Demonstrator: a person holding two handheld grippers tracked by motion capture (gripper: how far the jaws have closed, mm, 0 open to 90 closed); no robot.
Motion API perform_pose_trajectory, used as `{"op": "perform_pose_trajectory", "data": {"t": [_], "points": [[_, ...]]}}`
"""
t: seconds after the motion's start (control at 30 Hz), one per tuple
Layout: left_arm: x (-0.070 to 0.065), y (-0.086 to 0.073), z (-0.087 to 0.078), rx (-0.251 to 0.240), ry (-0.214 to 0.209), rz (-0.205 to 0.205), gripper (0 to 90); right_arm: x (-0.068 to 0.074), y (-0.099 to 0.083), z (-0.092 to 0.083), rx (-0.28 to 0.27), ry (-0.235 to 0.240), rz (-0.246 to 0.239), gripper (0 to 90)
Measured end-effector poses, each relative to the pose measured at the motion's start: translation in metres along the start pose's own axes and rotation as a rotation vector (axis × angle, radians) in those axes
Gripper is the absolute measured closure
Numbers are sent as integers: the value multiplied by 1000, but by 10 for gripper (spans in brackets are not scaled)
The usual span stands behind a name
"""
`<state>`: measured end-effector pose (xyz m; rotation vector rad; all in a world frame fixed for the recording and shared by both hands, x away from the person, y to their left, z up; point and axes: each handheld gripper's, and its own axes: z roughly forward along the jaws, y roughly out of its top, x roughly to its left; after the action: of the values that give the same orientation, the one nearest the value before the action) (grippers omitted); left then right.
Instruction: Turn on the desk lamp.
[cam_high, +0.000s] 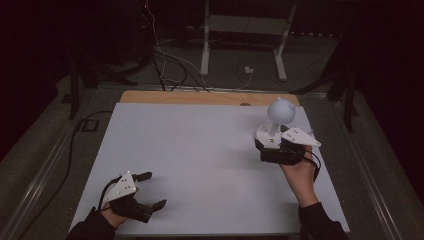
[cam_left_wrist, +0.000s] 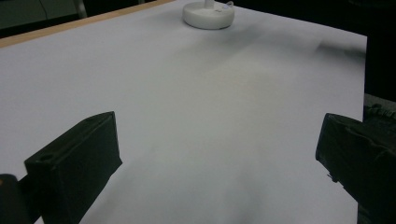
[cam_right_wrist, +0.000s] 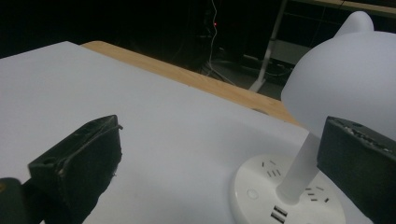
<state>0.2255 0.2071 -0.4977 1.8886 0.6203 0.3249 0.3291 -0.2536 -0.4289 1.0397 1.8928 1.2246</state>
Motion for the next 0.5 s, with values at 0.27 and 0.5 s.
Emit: {"op": "perform_pose_trajectory", "data": {"t": [0.27,0.5], "points": [[1,0,0,-3,0,-6,3,-2,1,14,20,-49,-4,0],[1,0,0,1,0,-5,3,2,-2,27,39,-85,59,0]]}}
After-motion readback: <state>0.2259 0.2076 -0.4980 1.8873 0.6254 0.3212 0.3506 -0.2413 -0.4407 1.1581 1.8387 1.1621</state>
